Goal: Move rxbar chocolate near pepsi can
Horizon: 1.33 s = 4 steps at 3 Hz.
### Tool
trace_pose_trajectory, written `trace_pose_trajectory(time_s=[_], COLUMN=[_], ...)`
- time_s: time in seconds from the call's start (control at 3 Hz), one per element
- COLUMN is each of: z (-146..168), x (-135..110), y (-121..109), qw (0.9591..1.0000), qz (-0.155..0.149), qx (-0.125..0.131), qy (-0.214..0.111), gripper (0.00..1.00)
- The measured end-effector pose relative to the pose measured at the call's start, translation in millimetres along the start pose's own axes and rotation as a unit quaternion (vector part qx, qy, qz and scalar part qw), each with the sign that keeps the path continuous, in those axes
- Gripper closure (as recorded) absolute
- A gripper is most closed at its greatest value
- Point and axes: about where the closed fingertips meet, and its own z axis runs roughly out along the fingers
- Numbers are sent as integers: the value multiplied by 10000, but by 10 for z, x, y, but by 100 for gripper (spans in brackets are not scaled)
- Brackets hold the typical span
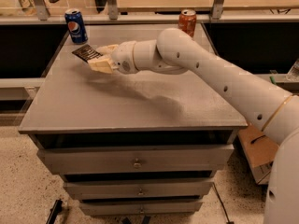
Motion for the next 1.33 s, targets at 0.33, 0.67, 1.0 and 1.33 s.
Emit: trace_pose_trajectory(time_s=[0.33,0.67,1.0,1.33], z=[56,129,197,268], x=[30,87,120,134], y=[-165,-264,-335,-392], qw=[10000,9999,9998,9994], qz=[-18,18,48,75], qx=[39,119,164,283], qy=[39,119,138,184], gripper=[100,100,100,100])
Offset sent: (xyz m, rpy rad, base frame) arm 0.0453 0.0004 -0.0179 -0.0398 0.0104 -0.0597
